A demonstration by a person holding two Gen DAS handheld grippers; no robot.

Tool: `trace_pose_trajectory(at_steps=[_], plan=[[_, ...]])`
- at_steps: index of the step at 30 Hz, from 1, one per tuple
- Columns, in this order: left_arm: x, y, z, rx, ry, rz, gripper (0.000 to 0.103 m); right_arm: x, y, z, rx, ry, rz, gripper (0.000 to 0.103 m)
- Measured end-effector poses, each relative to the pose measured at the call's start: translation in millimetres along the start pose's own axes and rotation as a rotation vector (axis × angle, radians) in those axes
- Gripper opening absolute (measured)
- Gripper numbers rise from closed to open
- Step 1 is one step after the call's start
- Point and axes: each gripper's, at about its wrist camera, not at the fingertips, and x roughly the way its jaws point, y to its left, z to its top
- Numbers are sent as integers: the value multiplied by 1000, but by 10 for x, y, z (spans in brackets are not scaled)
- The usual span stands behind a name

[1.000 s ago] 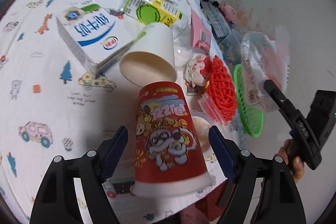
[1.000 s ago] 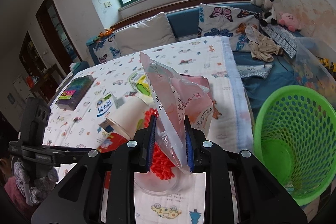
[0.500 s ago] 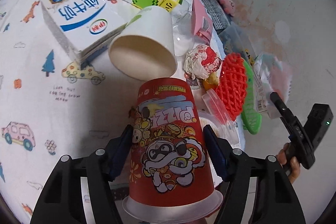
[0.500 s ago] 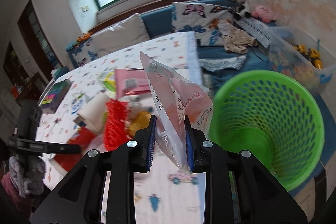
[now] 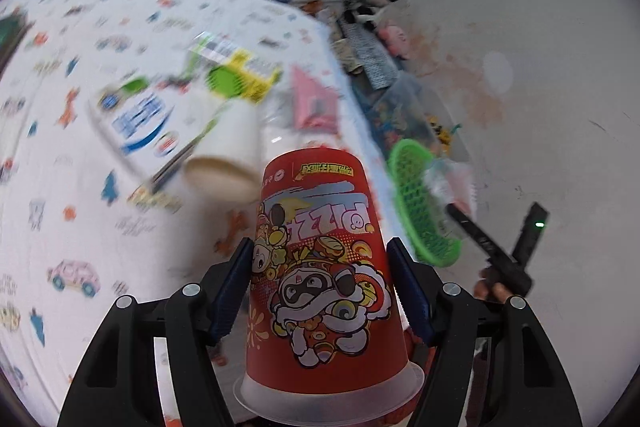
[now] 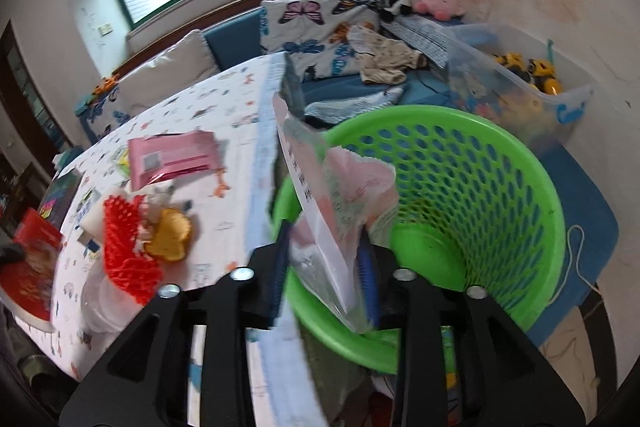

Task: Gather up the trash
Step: 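Drop the bag into the green basket with the right tool while the left tool drops the red cup in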

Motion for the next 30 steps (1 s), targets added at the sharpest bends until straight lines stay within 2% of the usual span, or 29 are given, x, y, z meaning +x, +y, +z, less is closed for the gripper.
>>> trace_pose_trajectory(at_steps=[1, 5, 9, 15, 22, 27, 30], plan=[[7, -64, 19, 11, 1, -7, 65, 4, -41, 3, 2, -5, -14, 61], [90, -398, 125, 81, 3, -38, 65, -2, -205, -33, 26, -12, -47, 72], [350, -788, 283, 151, 8, -66, 65, -100, -322, -95, 34, -29, -52, 80], [919, -1322, 489, 245, 30, -103, 65, -351, -452, -236, 1, -68, -112, 85], [1536, -1878, 548, 338, 64, -140, 65, -584, -657, -428, 11, -100, -167, 87], [1994, -2169, 574, 371, 93, -133, 66, -645, -781, -561, 51, -99, -176, 87], [2165, -2261, 593, 355, 99, -180, 66, -653, -840, -644, 77, -92, -180, 87]])
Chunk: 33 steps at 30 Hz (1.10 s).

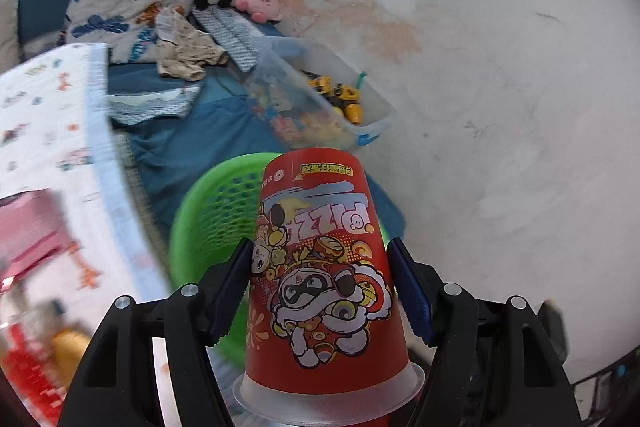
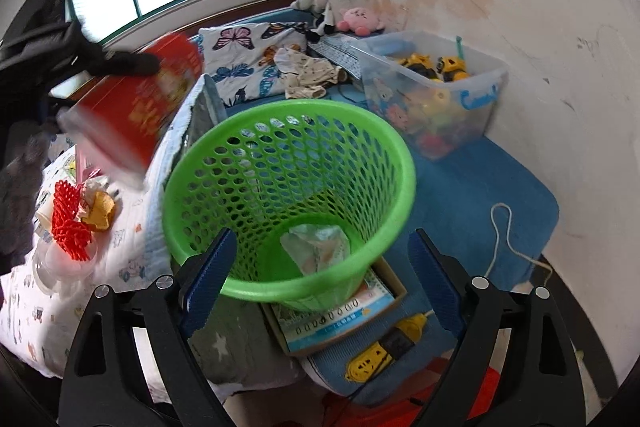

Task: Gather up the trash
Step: 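Drop the bag into the green basket with the right tool while the left tool drops the red cup in, then grasp the red mesh with the right tool while the left tool approaches the clear tub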

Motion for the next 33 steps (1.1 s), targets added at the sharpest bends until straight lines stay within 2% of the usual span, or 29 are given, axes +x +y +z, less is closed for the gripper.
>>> trace_pose_trajectory(at_steps=[2, 4, 10, 19, 33], plan=[[145, -7, 35, -32, 7, -29, 68, 5, -31, -43, 15, 6, -1, 87], [245, -5, 50, -52, 9, -48, 79, 11, -46, -94, 25, 15, 0, 87], [250, -19, -3, -56, 12, -43, 79, -7, -33, -190, 27, 23, 1, 87], [-432, 93, -216, 28, -61, 82, 79, -125, 194, -147, -10, -2, 49, 87], [-1519, 786, -834, -52, -147, 242, 79, -135, 953, -38, -142, -12, 173, 88]])
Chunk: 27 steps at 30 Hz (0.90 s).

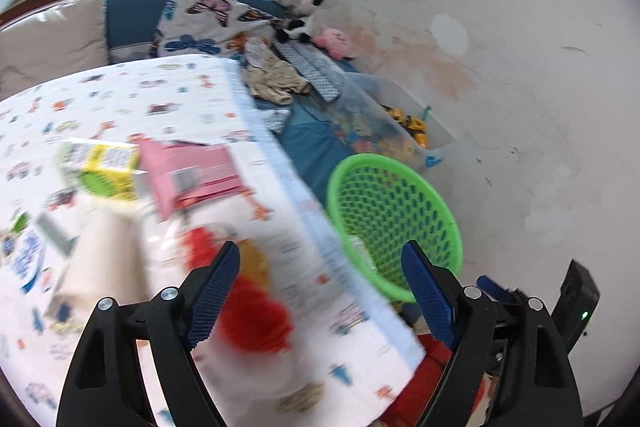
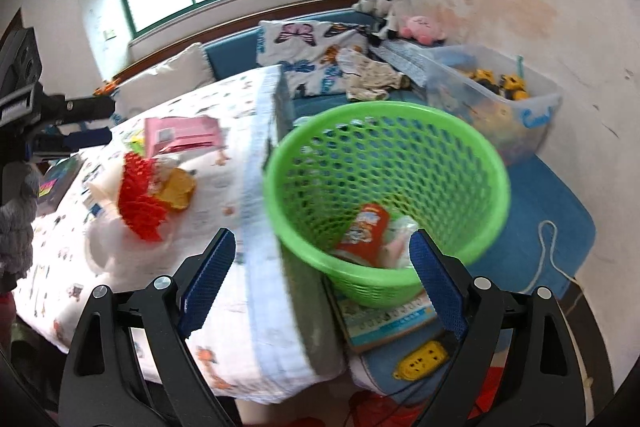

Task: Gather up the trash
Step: 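Grasp the red mesh with the right tool while the left tool approaches the clear tub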

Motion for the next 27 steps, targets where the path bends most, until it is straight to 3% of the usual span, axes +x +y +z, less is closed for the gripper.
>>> trace_pose_trajectory(at_steps=[11, 23, 27], plan=[[-390, 623, -420, -119, -26, 59, 80, 163, 523, 68, -75, 20, 107, 88], [-566, 1022, -800, -203, -13, 116, 80, 453, 1028, 152, -116, 82, 272, 88], [-615, 1099, -918, -218, -14, 128, 80, 576, 1204, 204, -123, 101, 319, 82]])
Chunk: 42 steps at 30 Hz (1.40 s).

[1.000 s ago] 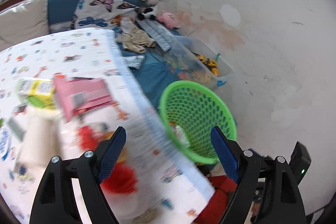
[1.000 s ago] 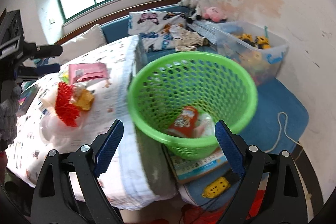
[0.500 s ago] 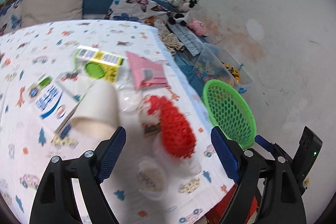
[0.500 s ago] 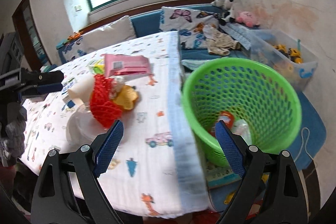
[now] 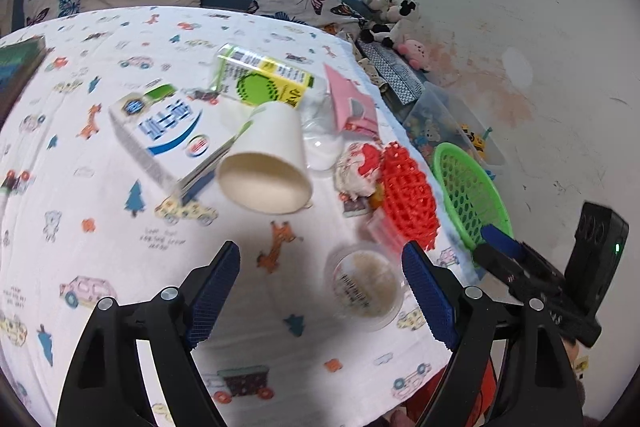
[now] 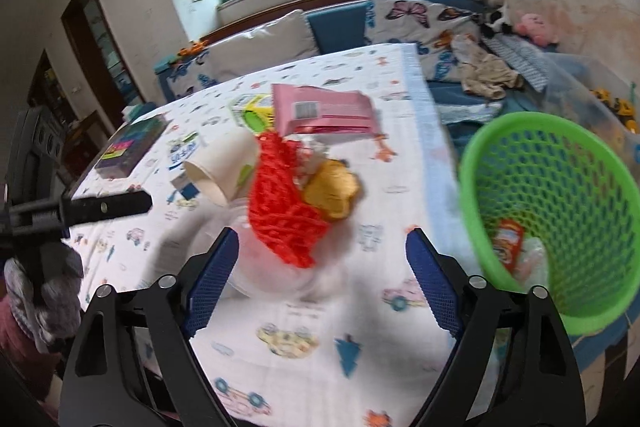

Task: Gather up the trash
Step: 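Grasp the red mesh with the right tool while the left tool approaches the clear tub, then grasp the clear plastic tub with the left tool while the right tool carries the red mesh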

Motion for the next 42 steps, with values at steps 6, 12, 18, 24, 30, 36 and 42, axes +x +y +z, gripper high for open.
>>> trace_pose_trajectory(at_steps=[6, 12, 18, 24, 30, 36, 42], plan=[[-54, 64, -147, 20, 0, 15, 80, 271, 150, 121, -9, 38, 61, 70], [-48, 84, -264, 39, 15, 12, 80, 478, 186, 169, -9, 69, 63, 63], [-5, -69, -382, 100, 30, -11, 80, 583, 161, 156, 0, 94, 54, 50], [156, -260, -445, 157, 61, -33, 80, 515, 111, 152, 14, 81, 56, 43], [350, -463, -484, 238, 74, -21, 80, 380, 64, 184, 32, 45, 52, 41], [523, -523, -497, 283, 63, 35, 80, 215, 3, 228, 52, 2, 48, 41], [659, -553, -468, 304, 39, 70, 80, 36, -97, 233, 77, -35, 26, 41]])
